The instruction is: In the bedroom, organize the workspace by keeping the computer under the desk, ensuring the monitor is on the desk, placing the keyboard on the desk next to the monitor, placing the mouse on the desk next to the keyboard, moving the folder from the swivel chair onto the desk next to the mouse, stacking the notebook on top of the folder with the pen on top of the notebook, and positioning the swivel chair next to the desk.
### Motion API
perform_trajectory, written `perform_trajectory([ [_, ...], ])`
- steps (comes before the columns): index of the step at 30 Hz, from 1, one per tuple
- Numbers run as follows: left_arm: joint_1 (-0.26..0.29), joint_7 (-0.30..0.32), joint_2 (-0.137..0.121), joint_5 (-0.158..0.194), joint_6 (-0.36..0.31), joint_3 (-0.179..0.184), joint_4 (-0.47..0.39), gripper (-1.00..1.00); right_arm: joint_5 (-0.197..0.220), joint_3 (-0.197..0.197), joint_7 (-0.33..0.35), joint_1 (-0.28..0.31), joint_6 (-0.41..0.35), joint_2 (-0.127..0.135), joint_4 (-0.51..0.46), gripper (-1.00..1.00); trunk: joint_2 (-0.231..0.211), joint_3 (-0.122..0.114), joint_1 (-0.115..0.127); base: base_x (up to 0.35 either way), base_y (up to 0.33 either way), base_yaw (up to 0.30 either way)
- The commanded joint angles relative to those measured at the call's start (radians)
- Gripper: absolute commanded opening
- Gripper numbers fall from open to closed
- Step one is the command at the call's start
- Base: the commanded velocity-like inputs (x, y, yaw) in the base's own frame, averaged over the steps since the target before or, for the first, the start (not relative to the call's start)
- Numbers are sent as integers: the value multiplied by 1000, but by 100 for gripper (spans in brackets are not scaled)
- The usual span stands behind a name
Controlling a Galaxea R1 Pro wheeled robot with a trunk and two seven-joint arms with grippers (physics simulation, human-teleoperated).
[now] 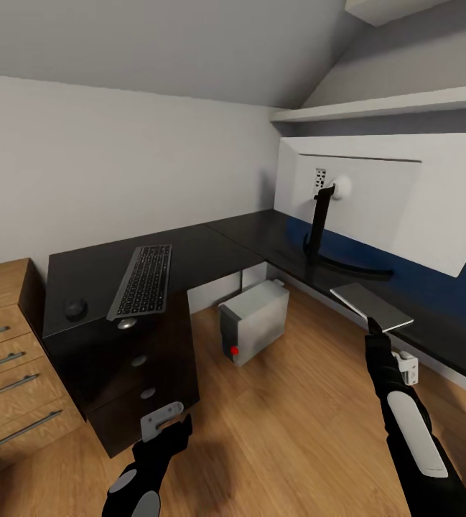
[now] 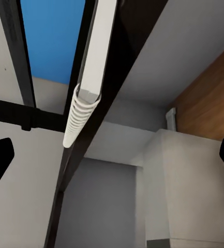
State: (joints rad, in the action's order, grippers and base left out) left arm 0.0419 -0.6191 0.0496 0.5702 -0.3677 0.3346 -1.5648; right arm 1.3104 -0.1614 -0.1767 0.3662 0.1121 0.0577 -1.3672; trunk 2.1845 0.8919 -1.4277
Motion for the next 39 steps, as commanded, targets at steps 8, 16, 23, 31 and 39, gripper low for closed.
perform_trajectory([
  [8, 1, -7, 0, 7, -3, 1, -1, 100, 10, 1, 1, 0, 6, 2, -3, 100, 0, 1, 0, 0, 0, 0],
  [16, 1, -7, 0, 7, -3, 1, -1, 100, 10, 3, 14, 0, 3, 3, -4, 100, 0, 1, 0, 0, 0, 0],
  [23, 1, -8, -1, 7, -2, 1, -1, 100, 9, 3, 17, 0, -9, 6, -6, 100, 0, 1, 0, 0, 0, 0],
  [31, 1, -8, -1, 7, -3, 1, 0, 100, 7, 5, 12, -1, -16, 2, -4, 100, 0, 1, 0, 0, 0, 0],
  [39, 1, -8, -1, 8, -3, 1, 0, 100, 6, 7, 12, -1, -15, 1, -3, 100, 0, 1, 0, 0, 0, 0],
])
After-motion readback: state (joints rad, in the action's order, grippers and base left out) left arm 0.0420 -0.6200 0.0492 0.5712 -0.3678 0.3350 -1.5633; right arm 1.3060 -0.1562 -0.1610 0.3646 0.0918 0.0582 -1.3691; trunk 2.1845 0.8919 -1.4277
